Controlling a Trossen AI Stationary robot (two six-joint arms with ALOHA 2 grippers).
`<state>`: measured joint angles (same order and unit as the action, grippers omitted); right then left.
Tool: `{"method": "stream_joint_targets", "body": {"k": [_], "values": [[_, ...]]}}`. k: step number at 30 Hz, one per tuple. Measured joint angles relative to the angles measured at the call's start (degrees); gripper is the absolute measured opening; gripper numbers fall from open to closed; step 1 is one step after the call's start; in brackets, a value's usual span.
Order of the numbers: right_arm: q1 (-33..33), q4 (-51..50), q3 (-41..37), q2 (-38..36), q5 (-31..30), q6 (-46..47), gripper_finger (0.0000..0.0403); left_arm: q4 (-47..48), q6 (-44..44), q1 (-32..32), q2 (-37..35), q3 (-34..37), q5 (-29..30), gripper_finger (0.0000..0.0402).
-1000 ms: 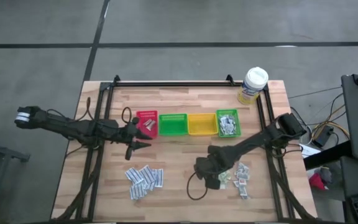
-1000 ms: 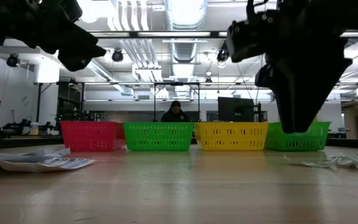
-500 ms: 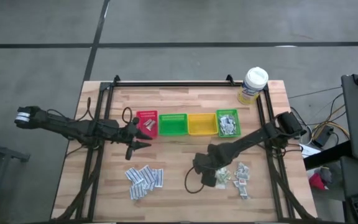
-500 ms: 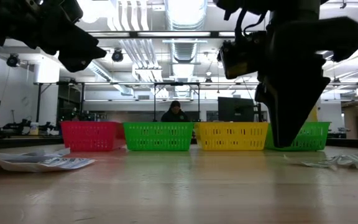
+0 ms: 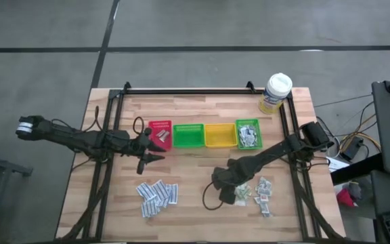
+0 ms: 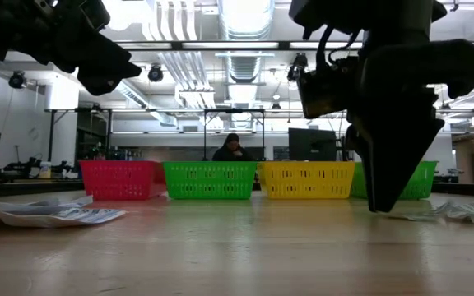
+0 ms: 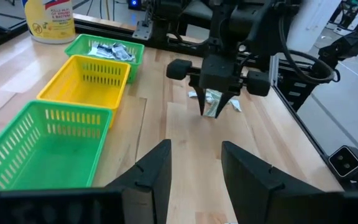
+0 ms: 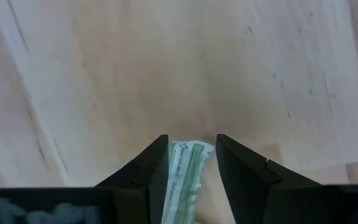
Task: Pick & Place First Aid Supplies
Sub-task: Put the green bandage into the red bin
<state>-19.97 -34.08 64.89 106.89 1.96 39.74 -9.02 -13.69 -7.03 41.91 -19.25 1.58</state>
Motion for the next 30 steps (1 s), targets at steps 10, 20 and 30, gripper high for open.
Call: {"method": "stream_joint_targets", "body": {"k": [10, 20, 30], "values": [[0.04, 2.00, -2.50, -0.17, -0.42, 2.11, 0.0084, 0.00, -0.02, 0.00, 0.00, 0.00, 0.00, 0.0133], [0.07, 1.67, -2.50, -0.13, -0.85, 2.73, 0.0024, 0.00, -0.02, 0.00, 0.00, 0.00, 0.00, 0.0133], [-0.02, 1.83, -2.52, -0.07, -2.10, 2.76, 0.0034, 0.00, 0.00, 0.02, 0.00, 0.00, 0.00, 0.0133]]}}
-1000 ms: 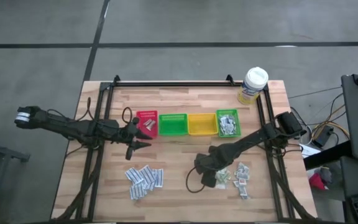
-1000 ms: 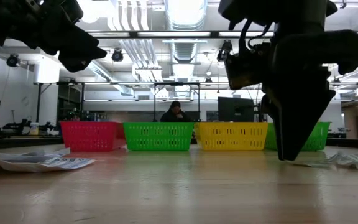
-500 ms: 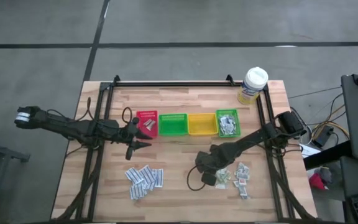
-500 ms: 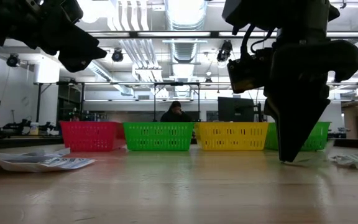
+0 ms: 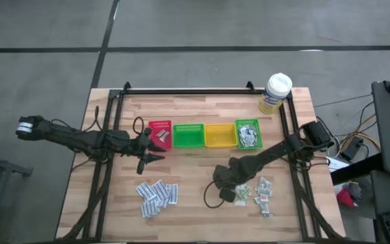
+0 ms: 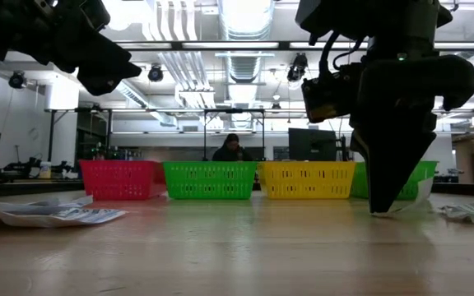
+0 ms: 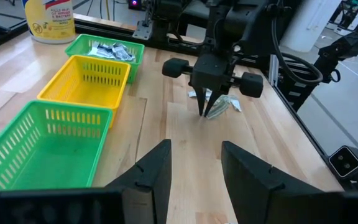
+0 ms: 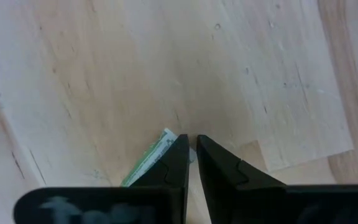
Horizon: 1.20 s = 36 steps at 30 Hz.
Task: Pick & Place First Aid Supplies
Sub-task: Put the green bandage into the red bin
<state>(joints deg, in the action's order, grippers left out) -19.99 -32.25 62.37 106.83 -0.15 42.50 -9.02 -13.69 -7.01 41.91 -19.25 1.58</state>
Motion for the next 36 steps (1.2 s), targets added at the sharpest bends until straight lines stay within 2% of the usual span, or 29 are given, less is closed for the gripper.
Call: {"method": "stream_joint_targets", "body": {"k": [5, 17, 27, 36], "values": [[0.11, 0.08, 0.00, 0.02, -0.45, -1.03, 0.0044, 0.00, -0.05, -0.01, 0.00, 0.00, -0.02, 0.0133], [0.07, -1.30, 1.70, 0.28, -0.70, -3.96, 0.0115, 0.00, -0.07, 0.00, 0.01, 0.00, -0.02, 0.0133], [0.11, -4.55, 3.84, 0.31, -1.54, -5.34, 0.0131, 0.00, -0.04, -0.01, 0.02, 0.00, -0.02, 0.0133], [0.11, -5.69, 3.96, 0.26, 2.15, -5.68, 0.0151, 0.02, 0.00, 0.00, 0.02, 0.00, -0.02, 0.0133]]}}
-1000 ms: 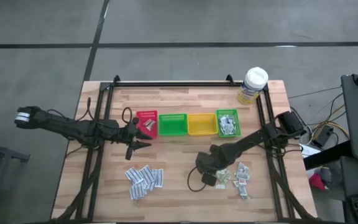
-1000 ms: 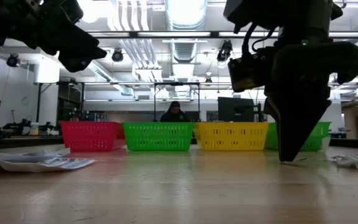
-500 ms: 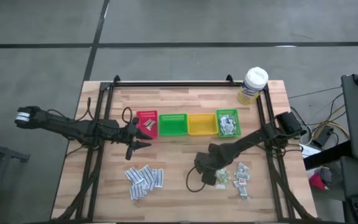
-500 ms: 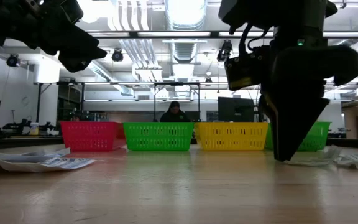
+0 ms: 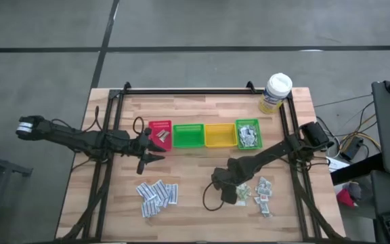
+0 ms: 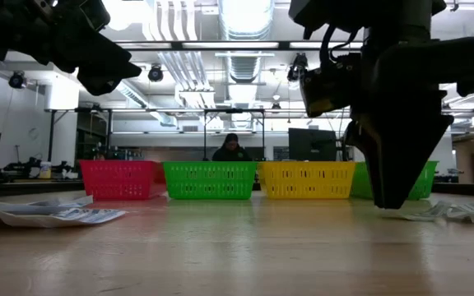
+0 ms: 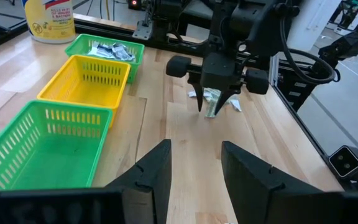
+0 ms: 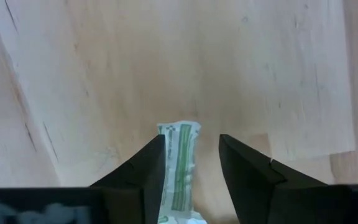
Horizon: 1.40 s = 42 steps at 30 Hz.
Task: Pick & Place First Aid Supplies
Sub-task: Put the green bandage into the red bin
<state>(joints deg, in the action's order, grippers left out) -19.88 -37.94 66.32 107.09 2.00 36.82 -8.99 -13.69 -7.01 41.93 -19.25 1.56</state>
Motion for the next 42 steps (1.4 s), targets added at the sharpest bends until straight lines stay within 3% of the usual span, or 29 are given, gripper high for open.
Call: {"method": "stream_joint_targets", "body": {"k": [29, 42], "values": [[-1.03, 2.98, 0.00, 0.04, 2.57, -0.62, 0.0167, 0.01, 0.02, 0.00, 0.00, 0.00, 0.00, 0.0133], [-0.98, 4.56, 1.28, 4.82, 1.98, 0.05, 0.0155, 0.04, 0.02, -0.01, 1.15, 0.02, 0.00, 0.0133]]}}
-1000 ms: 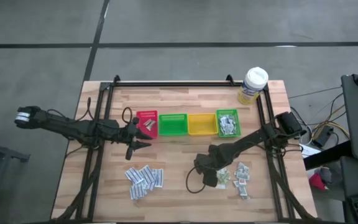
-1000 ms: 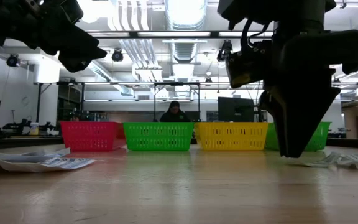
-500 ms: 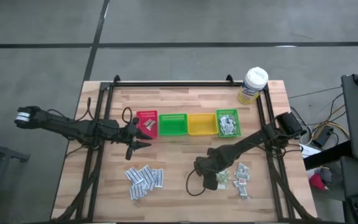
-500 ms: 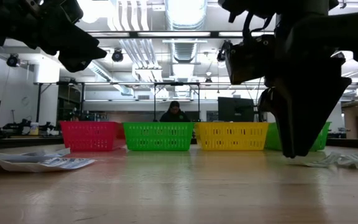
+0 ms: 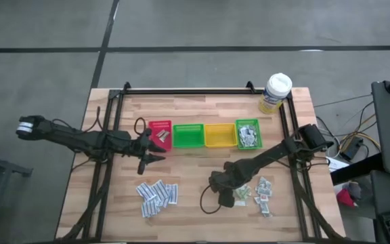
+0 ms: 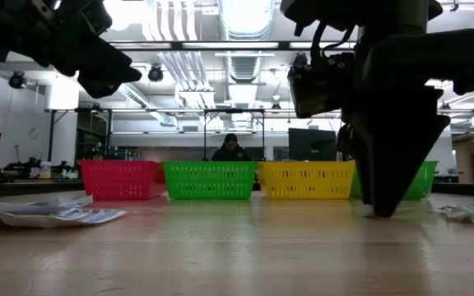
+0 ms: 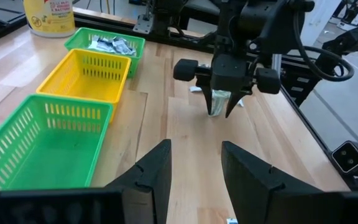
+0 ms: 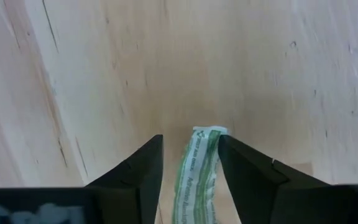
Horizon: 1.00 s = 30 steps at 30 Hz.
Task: Pick & Place First Aid Supplies
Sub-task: Put the green bandage into the red bin
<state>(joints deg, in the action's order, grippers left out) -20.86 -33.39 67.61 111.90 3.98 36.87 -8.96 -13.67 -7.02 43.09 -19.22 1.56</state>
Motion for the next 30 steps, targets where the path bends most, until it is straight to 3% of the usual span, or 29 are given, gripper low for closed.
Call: {"method": "stream_joint_targets", "body": {"k": [17, 22, 30], "values": [[0.02, -1.03, 2.12, 0.34, -1.34, -0.99, 0.0033, -0.04, -0.02, 0.00, 0.75, 0.08, 0.00, 0.0133], [0.02, -4.83, 4.51, 0.59, -1.02, -3.44, 0.0011, -0.04, -0.02, -0.01, 0.75, 0.09, 0.00, 0.0133], [0.13, -8.31, 10.94, -0.25, -0.97, -9.73, 0.0008, -0.20, -0.02, 0.00, 0.75, 0.09, 0.00, 0.0133]]}}
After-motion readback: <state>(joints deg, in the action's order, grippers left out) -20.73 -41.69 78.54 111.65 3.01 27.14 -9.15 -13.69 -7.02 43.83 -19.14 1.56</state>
